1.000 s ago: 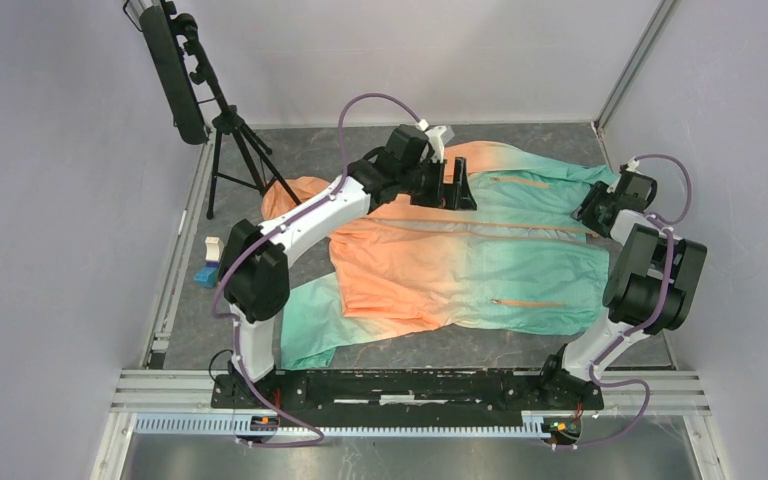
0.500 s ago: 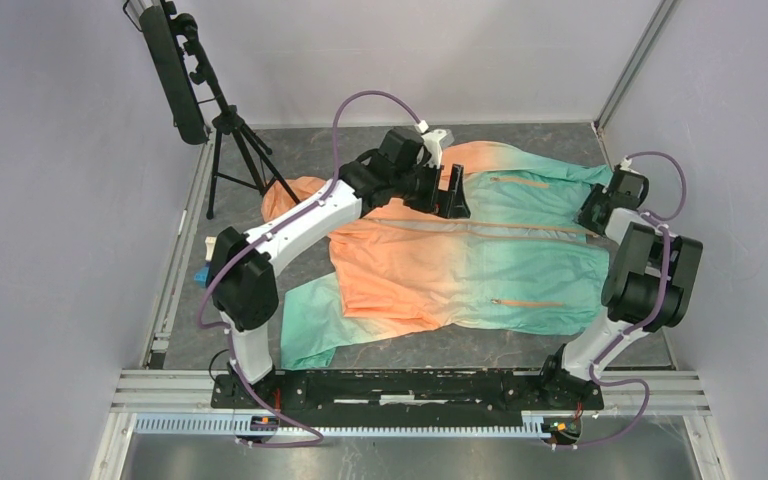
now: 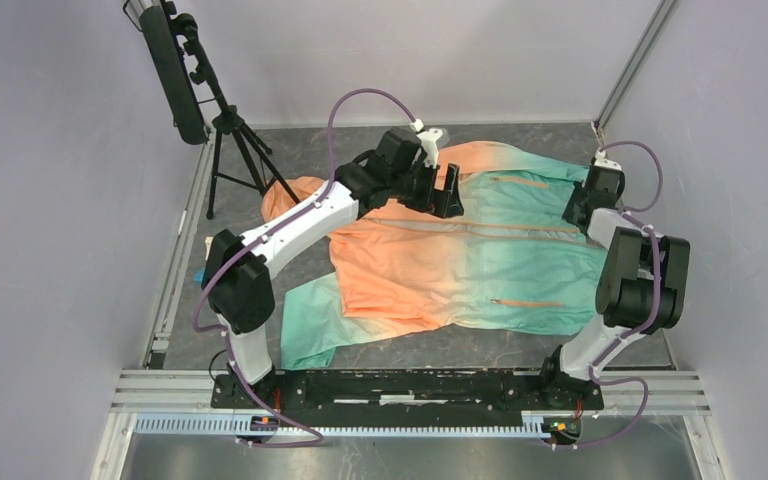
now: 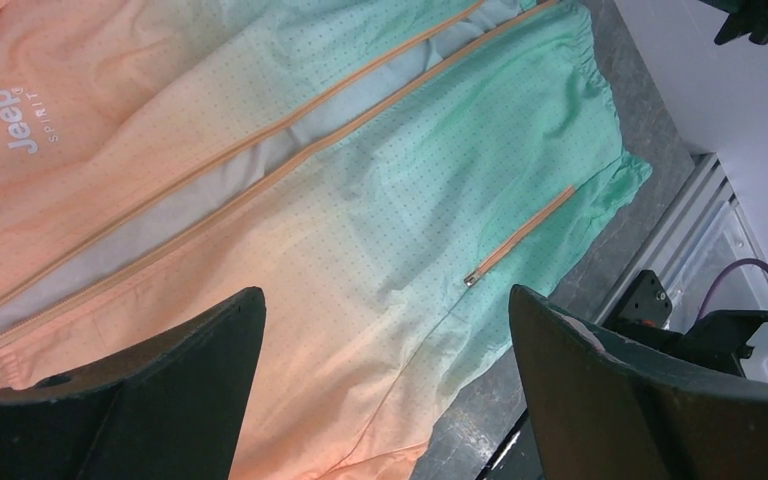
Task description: Zip up the jacket
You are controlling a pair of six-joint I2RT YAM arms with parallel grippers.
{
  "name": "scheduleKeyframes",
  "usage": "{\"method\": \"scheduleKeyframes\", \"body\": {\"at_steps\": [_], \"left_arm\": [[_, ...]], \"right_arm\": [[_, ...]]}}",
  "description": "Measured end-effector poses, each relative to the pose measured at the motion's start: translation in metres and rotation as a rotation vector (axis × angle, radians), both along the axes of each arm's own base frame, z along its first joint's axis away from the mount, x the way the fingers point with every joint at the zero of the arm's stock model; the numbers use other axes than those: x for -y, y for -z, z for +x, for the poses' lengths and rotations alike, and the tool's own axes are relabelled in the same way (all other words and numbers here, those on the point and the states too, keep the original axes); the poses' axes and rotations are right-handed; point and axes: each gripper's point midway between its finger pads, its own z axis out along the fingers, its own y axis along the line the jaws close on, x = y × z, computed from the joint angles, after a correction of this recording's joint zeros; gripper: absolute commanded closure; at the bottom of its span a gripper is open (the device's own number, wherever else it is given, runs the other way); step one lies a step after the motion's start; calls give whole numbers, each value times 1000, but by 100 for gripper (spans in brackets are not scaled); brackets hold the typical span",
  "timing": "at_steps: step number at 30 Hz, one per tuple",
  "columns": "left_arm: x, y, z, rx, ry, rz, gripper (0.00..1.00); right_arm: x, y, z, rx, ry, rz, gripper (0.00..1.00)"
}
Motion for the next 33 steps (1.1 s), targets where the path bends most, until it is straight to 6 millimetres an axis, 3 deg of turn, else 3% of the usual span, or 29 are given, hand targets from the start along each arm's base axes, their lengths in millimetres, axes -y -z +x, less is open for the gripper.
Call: {"method": "scheduleKeyframes", "body": {"at_steps": [6,10,14,15,16,17,19,22,27,29,33], "left_arm": [[14,-10,7,42,7,-87,8],[26,6,12,80,20,-155,10],[43,22,17,91,34,-179,11],[47,23,16,92,41,-180,10],[51,25,14,89,48,-178,10],[54,25,11,87,55,-177,9],[58,25,3,83,72,-173,6],[60,24,-12,61,113,-165,6],[56,15,-26,41,165,-144,9],[58,6,-27,39,177,-151,13],[71,-23,-21,86,223,-186,15]], "right_arm": [[-39,-20,16,75,-130,38,100],[-68,-26,22,99,-223,88,97],[-71,-27,20,95,-209,101,71],[-68,-26,18,85,-193,95,58],[-63,-24,14,67,-170,87,33],[-57,-22,10,49,-138,83,17],[-37,-19,2,21,-58,60,4],[-6,-18,-7,25,69,74,6],[44,-13,-26,61,259,131,17],[50,-10,-27,72,289,153,23],[42,0,-21,70,288,196,26]]}}
